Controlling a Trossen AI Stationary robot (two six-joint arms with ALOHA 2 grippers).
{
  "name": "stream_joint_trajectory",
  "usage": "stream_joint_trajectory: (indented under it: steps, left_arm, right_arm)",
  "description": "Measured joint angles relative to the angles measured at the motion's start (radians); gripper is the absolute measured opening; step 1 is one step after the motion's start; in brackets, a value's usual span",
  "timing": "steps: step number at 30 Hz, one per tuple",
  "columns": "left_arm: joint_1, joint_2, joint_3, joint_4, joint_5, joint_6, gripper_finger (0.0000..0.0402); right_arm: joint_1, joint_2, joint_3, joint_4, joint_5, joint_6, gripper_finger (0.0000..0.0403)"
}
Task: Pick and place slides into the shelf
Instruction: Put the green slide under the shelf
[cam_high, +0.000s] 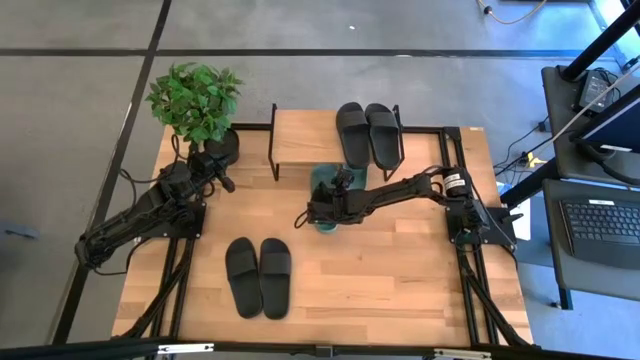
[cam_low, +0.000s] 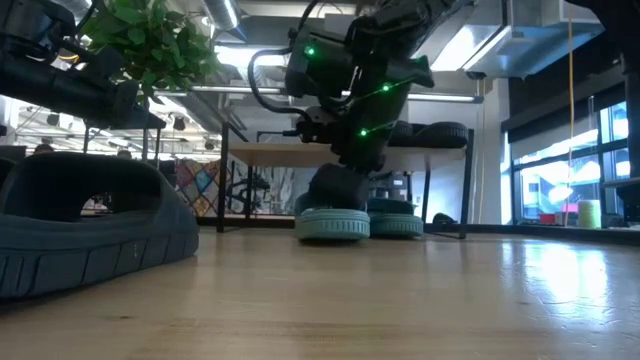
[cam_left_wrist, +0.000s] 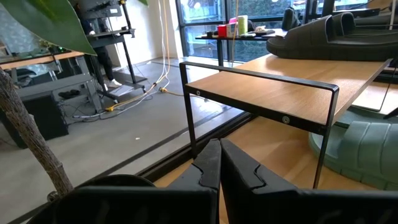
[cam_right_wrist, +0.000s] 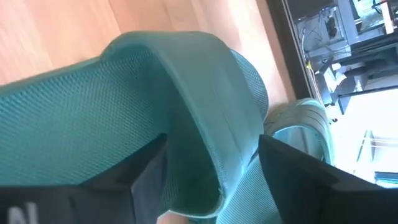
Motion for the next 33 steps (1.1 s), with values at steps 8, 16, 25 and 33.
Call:
stream_joint_trajectory:
  steps: [8, 16, 25, 33]
  left_arm:
    - [0.000, 0.000, 0.000, 0.000, 0.000, 0.000, 0.0000]
    - [0.000, 0.000, 0.000, 0.000, 0.000, 0.000, 0.0000]
    - [0.000, 0.000, 0.000, 0.000, 0.000, -0.002, 0.0000]
    - [0.000, 0.000, 0.000, 0.000, 0.000, -0.002, 0.0000]
  right_arm:
    - [0.035, 0.000, 0.004, -0.024, 0.008, -0.060, 0.0256]
    - [0.101, -0.002, 0.147, -0.167, 0.023, -0.078, 0.0256]
    - [0.175, -0.003, 0.325, -0.373, -0.260, -0.152, 0.0256]
    - [0.181, -0.003, 0.375, -0.363, -0.887, -0.261, 0.0256]
